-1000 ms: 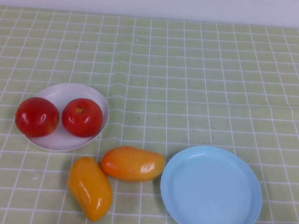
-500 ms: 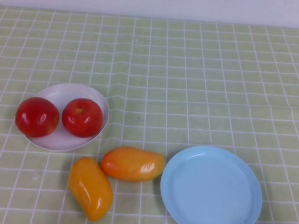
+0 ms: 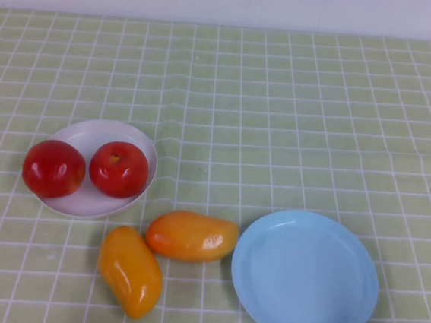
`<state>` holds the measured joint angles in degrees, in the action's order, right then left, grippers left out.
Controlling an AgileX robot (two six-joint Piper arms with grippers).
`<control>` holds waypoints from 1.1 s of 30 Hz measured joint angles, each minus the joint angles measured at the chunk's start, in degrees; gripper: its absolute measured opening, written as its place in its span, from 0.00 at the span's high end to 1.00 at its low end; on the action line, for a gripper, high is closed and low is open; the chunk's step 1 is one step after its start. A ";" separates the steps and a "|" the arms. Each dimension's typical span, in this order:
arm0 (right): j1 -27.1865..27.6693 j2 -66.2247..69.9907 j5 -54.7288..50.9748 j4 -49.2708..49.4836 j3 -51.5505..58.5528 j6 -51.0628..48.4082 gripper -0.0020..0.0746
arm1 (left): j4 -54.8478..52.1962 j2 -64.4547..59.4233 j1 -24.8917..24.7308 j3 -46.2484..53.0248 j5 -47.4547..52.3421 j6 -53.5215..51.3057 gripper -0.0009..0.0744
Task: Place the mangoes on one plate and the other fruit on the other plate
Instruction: Put another type of fruit in the right plate
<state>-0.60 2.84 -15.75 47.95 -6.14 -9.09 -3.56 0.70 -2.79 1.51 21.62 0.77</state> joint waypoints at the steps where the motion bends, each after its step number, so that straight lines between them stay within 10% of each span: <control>1: 0.00 2.74 -3.44 -1.07 -2.97 -0.10 1.00 | 0.00 0.00 0.00 0.00 0.00 0.00 0.98; 16: -2.98 51.06 -35.58 -8.80 -37.55 -19.86 1.00 | 0.00 0.00 0.00 0.00 0.00 0.00 0.98; 28: -28.05 73.48 -33.77 -22.93 -53.21 -26.61 0.97 | -0.03 0.00 0.00 0.00 0.00 0.00 0.98; 33: -34.36 82.25 -33.77 -29.36 -61.54 -30.66 0.74 | -0.03 0.00 0.00 0.00 0.00 0.00 0.98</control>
<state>-34.96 85.09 -49.52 18.58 -67.68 -39.76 -3.59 0.70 -2.79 1.51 21.62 0.77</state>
